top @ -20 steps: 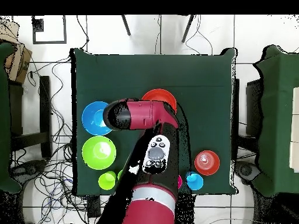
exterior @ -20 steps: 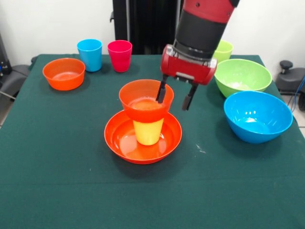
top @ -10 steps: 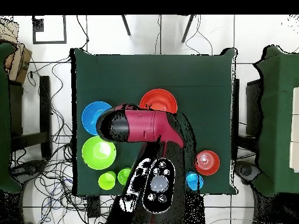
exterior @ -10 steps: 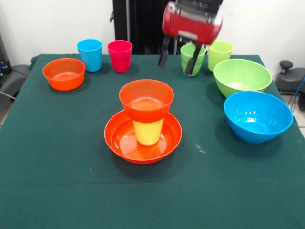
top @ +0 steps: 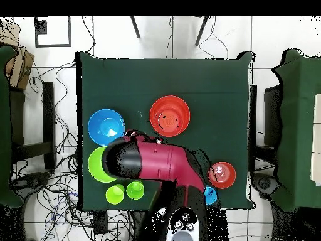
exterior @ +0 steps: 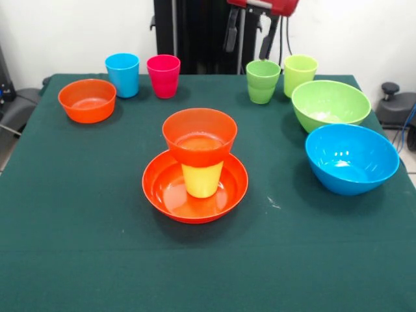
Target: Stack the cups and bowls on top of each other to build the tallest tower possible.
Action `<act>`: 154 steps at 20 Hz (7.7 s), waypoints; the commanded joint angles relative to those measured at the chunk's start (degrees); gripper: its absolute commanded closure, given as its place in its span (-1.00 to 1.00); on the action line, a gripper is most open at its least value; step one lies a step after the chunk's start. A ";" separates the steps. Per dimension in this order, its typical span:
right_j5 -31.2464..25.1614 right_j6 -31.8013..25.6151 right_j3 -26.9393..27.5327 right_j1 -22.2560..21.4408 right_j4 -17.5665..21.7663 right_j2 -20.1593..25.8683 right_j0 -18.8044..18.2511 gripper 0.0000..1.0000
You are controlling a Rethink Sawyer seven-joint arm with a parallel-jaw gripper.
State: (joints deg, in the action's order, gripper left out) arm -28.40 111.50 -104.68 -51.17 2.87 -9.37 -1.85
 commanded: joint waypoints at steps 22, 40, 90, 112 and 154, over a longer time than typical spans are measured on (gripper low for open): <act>23.50 1.44 -29.54 -0.12 11.47 13.11 -14.57 -1.00; 24.43 -2.04 -36.93 -3.17 29.15 18.91 -32.42 -1.00; 40.71 2.27 -28.16 14.62 47.91 6.11 -29.33 -1.00; 47.13 3.79 -21.00 23.86 47.33 3.07 -26.46 -1.00; 33.69 2.45 -20.58 14.52 46.10 15.84 -35.31 -1.00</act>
State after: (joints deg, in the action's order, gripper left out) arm 11.84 111.50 -133.35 -36.78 49.53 -2.15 -35.85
